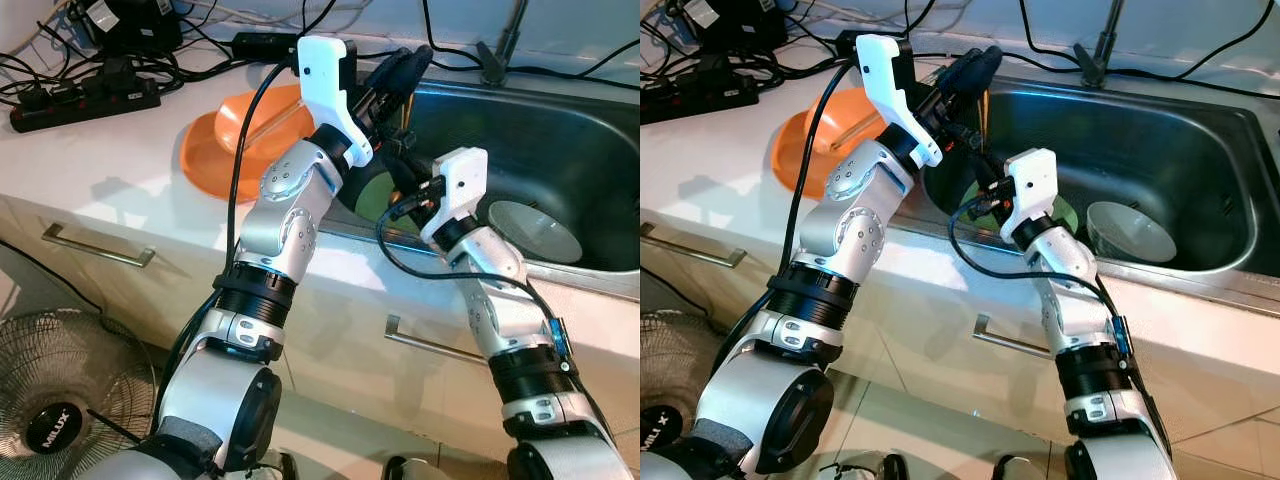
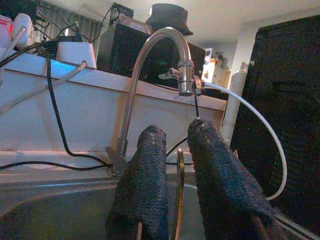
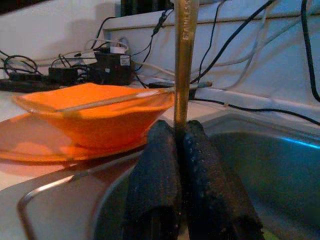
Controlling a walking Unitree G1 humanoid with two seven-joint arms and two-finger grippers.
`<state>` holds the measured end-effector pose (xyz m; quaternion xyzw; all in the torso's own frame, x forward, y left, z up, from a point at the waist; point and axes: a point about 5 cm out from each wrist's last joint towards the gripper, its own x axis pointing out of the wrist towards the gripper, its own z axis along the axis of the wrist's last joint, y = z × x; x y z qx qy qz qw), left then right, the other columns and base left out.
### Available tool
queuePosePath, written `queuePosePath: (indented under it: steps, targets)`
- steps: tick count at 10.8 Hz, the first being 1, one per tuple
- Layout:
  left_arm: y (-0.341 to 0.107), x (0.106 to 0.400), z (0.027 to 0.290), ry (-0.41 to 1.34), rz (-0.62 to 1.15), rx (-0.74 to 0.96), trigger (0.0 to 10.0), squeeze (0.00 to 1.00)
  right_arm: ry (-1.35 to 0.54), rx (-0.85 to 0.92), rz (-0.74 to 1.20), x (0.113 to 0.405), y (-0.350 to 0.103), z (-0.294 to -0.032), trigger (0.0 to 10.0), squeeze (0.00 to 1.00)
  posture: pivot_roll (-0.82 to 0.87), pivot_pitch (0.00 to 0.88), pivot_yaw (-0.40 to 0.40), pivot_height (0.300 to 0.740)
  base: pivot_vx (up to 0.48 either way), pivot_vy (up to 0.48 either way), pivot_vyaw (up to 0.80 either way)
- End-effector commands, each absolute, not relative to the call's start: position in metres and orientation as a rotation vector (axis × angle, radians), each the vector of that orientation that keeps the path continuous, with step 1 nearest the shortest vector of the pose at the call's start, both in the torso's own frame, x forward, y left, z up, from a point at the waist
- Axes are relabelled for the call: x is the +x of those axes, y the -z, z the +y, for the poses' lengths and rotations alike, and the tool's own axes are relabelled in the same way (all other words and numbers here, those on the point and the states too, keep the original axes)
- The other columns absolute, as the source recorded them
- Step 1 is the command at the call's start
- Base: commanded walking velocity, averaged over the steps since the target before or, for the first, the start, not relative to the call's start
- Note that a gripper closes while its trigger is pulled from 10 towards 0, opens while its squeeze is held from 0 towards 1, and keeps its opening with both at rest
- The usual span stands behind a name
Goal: Kitchen organization
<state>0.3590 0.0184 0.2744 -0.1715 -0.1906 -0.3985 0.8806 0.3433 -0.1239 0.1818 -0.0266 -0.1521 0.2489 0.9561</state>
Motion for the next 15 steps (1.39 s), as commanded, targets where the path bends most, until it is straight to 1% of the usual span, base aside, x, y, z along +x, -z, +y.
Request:
queuePosePath:
  steps: [1,5,6,7,8,9,10,12,15]
  targets:
    - [-0.284,0.357,0.016,0.846,-0.428,-0.360,10.0,1.00,-0.487,-0.062,-0.334,0.346,-0.187,-0.126,0.0,0.00,0.05,0.080,0.077,0.740,0.000,0.000,0.00]
    - [-0.279,0.354,0.021,0.830,-0.426,-0.357,10.0,1.00,-0.382,-0.078,-0.316,0.356,-0.189,-0.143,0.0,0.00,0.05,0.080,0.073,0.740,0.000,0.000,0.00]
    - [-0.276,0.353,0.024,0.815,-0.426,-0.357,10.0,0.00,-0.336,-0.081,-0.302,0.361,-0.188,-0.150,0.0,0.00,0.05,0.078,0.071,0.740,0.000,0.000,0.00]
    - [-0.273,0.353,0.028,0.800,-0.419,-0.360,10.0,0.00,-0.296,-0.085,-0.290,0.365,-0.188,-0.157,8.3,0.00,0.06,0.075,0.071,0.740,0.000,0.000,0.00]
    - [-0.268,0.351,0.032,0.784,-0.407,-0.361,10.0,0.00,-0.237,-0.086,-0.273,0.371,-0.188,-0.167,10.0,0.00,0.06,0.072,0.069,0.740,0.000,0.000,0.00]
    - [-0.261,0.349,0.037,0.774,-0.388,-0.347,10.0,0.00,-0.187,-0.105,-0.256,0.376,-0.189,-0.176,10.0,0.00,0.06,0.068,0.068,0.740,0.000,0.000,0.00]
    - [-0.247,0.345,0.041,0.779,-0.342,-0.295,10.0,0.00,-0.129,-0.123,-0.230,0.384,-0.194,-0.188,10.0,0.00,0.07,0.063,0.066,0.740,0.000,0.000,0.00]
    - [-0.233,0.341,0.044,0.776,-0.276,-0.237,10.0,0.00,-0.083,-0.129,-0.207,0.392,-0.199,-0.197,10.0,0.00,0.07,0.060,0.066,0.740,0.000,0.000,0.00]
    - [-0.199,0.330,0.044,0.797,-0.089,-0.084,10.0,0.00,-0.094,-0.132,-0.118,0.400,-0.189,-0.190,10.0,0.00,0.10,0.059,0.065,0.740,0.000,0.000,0.00]
